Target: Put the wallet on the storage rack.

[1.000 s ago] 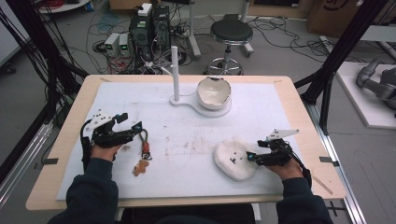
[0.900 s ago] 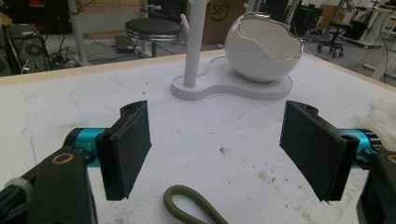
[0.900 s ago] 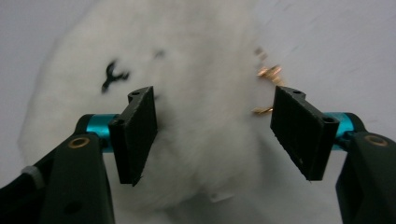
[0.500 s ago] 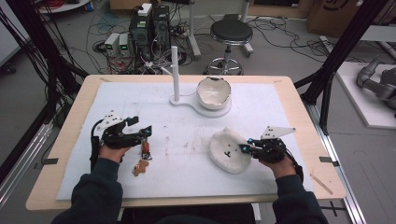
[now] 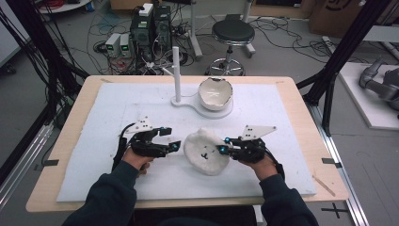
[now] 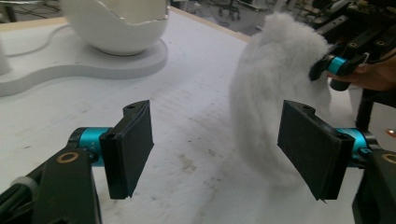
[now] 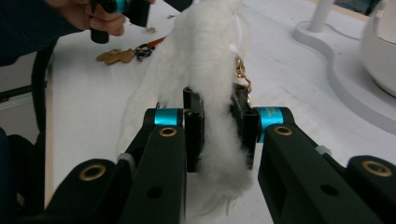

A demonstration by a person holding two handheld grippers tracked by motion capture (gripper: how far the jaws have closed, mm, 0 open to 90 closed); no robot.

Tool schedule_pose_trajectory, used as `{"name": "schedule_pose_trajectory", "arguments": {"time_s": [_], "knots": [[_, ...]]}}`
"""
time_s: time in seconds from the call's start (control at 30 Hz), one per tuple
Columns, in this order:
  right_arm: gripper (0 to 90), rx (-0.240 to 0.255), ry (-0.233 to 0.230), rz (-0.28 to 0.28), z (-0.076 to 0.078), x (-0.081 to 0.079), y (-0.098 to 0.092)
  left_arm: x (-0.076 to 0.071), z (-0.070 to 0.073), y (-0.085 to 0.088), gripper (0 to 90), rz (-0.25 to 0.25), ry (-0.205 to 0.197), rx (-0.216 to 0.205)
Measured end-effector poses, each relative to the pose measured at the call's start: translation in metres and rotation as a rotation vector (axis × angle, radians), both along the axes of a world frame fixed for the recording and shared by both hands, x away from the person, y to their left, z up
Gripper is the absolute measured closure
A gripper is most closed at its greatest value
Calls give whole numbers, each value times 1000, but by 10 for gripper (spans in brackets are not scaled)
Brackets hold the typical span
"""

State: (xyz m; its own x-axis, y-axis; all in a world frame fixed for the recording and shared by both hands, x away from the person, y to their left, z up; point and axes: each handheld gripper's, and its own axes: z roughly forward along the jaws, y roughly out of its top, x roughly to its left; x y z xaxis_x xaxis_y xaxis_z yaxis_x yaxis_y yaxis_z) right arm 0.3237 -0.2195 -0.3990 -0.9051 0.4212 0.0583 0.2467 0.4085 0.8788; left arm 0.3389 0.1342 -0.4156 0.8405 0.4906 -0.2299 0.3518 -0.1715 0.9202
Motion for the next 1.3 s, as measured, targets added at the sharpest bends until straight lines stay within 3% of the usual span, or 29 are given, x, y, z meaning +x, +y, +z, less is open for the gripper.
{"name": "schedule_pose_trajectory", "arguments": {"time_s": [0.17, 0.23, 0.27, 0.3, 0.37, 0.4, 0.43, 0.5, 0.53, 0.57, 0.6, 0.63, 0.7, 0.73, 0.83, 0.93, 1.0, 1.03, 1.13, 1.17, 1.23, 1.27, 1.3], "knots": [[789, 1, -12, 34, 0, -1, 11, 2, -3, -12, 264, -39, 22, 6], [789, 6, -25, 49, 2, -2, 16, 2, -5, -17, 350, -71, 31, 26], [789, 6, -25, 49, 2, -2, 16, 1, -5, -18, 350, -96, 35, 37], [785, 1, -37, 42, 2, -2, 19, -1, -5, -19, 630, -117, 20, 70], [775, -9, -37, 27, 2, -2, 19, -1, -5, -18, 734, -119, 21, 69], [659, -18, -26, -31, 0, 0, 18, 0, -3, -15, 754, -124, 7, 46], [659, -18, -26, -31, 0, 0, 18, -1, -1, -13, 754, -111, -8, 28], [478, 29, -6, -109, -3, 3, 15, 0, 2, -6, 767, -78, -23, -5], [411, 63, 31, -154, -4, 6, 10, 1, 4, 2, 771, -41, -32, -72], [411, 63, 31, -154, -4, 6, 10, 1, 4, 2, 773, -41, -32, -72], [376, 77, 75, -154, -7, 9, 9, 2, 5, 10, 774, -17, -39, -155], [376, 77, 75, -154, -7, 9, 9, 2, 5, 10, 774, -17, -39, -155], [368, 55, 157, -112, -17, 12, 17, 2, 7, 14, 774, -21, -43, -220], [377, 49, 176, -92, -21, 12, 21, 2, 7, 15, 774, -25, -41, -240], [616, 33, 186, -36, -24, 11, 29, 0, 6, 12, 772, -31, -47, -209], [703, 25, 165, -46, -21, 10, 28, 0, 4, 10, 767, -21, -42, -162], [755, 95, 131, -87, -14, 10, 17, 0, 1, 8, 753, -26, -21, -109], [755, 95, 131, -87, -14, 10, 17, 0, 0, 6, 753, -32, -8, -77], [766, 201, 85, -115, -5, 8, 4, -1, -4, -4, 732, -63, 13, 8], [766, 201, 85, -115, -5, 8, 4, -1, -5, -6, 732, -69, 14, 25], [747, 211, 84, -119, -6, 8, 3, -1, -4, -6, 763, -72, 11, 15], [747, 211, 84, -119, -6, 8, 3, 0, -3, -4, 763, -73, 8, -11], [627, 226, 92, -132, -7, 9, 3, 0, 0, 0, 781, -76, -3, -58]]}}
